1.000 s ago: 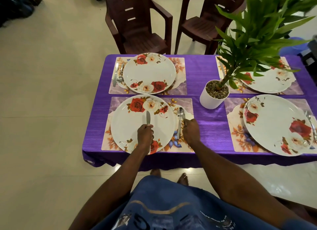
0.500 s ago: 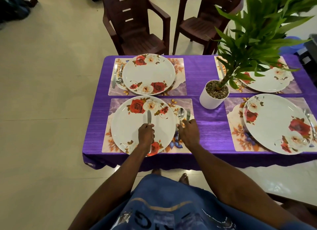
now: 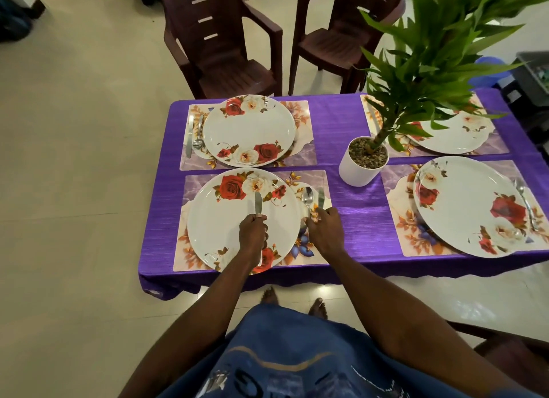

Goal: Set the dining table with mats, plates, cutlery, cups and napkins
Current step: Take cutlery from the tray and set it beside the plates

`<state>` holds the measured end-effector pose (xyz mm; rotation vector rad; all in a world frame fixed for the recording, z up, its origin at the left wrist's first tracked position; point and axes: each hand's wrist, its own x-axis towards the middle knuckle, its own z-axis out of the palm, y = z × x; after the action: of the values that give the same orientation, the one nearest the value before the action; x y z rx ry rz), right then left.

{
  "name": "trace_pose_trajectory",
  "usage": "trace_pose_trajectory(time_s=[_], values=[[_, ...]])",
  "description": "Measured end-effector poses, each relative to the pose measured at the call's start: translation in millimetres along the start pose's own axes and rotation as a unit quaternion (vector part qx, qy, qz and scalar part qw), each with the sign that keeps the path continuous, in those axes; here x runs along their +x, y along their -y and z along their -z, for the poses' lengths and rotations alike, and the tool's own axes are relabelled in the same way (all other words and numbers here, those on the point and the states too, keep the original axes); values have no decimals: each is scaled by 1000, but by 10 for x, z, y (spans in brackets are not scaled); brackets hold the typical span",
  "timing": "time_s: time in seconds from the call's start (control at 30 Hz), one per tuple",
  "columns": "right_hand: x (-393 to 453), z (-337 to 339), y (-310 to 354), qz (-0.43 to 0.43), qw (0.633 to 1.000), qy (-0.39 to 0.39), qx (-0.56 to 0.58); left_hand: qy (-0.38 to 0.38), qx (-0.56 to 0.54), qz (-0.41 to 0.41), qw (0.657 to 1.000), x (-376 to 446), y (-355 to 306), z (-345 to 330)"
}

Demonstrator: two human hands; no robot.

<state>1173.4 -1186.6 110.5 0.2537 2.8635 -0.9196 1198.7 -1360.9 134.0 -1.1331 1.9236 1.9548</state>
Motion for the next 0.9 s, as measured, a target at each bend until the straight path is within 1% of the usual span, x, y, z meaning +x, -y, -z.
trace_pose_trajectory(time_s=[0.1, 0.2, 0.27, 0.3, 0.4, 0.5, 0.63, 0.7, 0.73, 0.83, 0.9], values=[[12, 51, -47, -38, 998, -10, 52, 38, 6, -1, 999, -71, -41, -167], [44, 130, -142, -69, 990, -26, 116, 62, 15, -22, 998, -190, -111, -428], [57, 253, -206, -99, 981, -34, 165, 82, 24, -4, 996, -300, -147, -639], [80, 303, -243, -111, 976, -31, 186, 87, 28, -1, 996, -342, -153, -730], [166, 550, -434, -137, 959, -13, 248, 81, 78, -70, 991, -347, -90, -1071], [254, 783, -746, -152, 937, 19, 313, 101, 68, -76, 990, -441, -75, -1470], [412, 1208, -1338, -124, 935, 58, 327, 106, 51, -84, 990, -590, -5, -2259], [448, 1515, -1708, -123, 930, 64, 341, 113, 69, -104, 986, -735, 60, -2745], [457, 1701, -1904, -119, 933, 64, 334, 115, 75, -109, 985, -816, 90, -3009], [501, 2214, -2460, -94, 946, 58, 304, 112, 57, -87, 988, -1106, 129, -3726], [534, 2528, -2836, -93, 953, 56, 282, 119, 87, -98, 984, -1303, 160, -4174]])
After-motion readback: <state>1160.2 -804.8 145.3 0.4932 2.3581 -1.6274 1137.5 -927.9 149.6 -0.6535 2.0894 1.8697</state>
